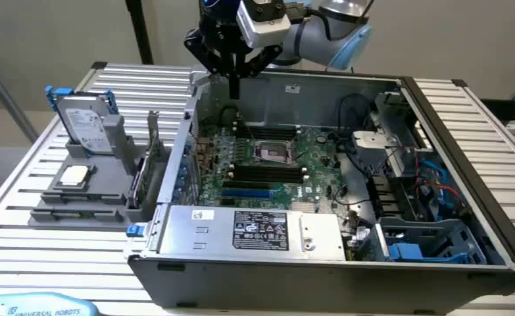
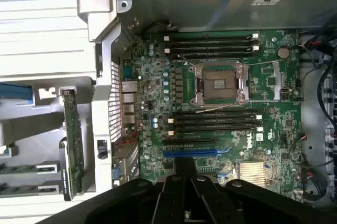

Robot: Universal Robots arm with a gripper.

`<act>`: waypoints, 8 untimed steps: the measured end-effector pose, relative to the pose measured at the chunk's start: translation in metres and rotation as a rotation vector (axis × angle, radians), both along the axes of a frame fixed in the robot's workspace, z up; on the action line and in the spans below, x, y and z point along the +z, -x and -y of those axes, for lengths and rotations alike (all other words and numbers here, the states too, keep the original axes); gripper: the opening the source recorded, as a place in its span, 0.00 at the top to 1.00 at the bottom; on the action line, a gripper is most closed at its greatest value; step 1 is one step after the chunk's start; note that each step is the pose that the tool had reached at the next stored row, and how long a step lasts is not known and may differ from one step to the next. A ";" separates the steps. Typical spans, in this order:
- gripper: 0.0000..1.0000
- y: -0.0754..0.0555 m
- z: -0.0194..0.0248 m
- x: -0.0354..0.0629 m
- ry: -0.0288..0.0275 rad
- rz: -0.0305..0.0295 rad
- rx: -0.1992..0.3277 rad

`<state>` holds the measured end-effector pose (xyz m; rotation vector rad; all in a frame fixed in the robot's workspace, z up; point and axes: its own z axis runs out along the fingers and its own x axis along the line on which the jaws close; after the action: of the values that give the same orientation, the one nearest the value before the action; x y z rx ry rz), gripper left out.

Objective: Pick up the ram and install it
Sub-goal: 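Reach for the ram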

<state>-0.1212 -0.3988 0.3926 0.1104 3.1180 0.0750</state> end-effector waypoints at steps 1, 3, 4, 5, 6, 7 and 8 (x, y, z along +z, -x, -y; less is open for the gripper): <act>0.89 0.000 0.0000 0.0000 0.0000 0.0000 0.000; 0.89 0.000 0.0000 0.0000 0.0000 0.0000 0.000; 0.89 0.000 0.0000 0.0000 0.0000 0.0000 0.000; 0.89 0.000 0.0000 0.0000 0.0000 0.0000 0.000; 0.89 0.000 0.0000 0.0000 0.0000 0.0000 0.000; 0.89 0.000 0.0000 0.0000 0.0000 0.0000 0.000; 0.89 0.000 0.0000 0.0000 0.0000 0.0000 0.000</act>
<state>-0.1212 -0.3988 0.3926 0.1104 3.1180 0.0751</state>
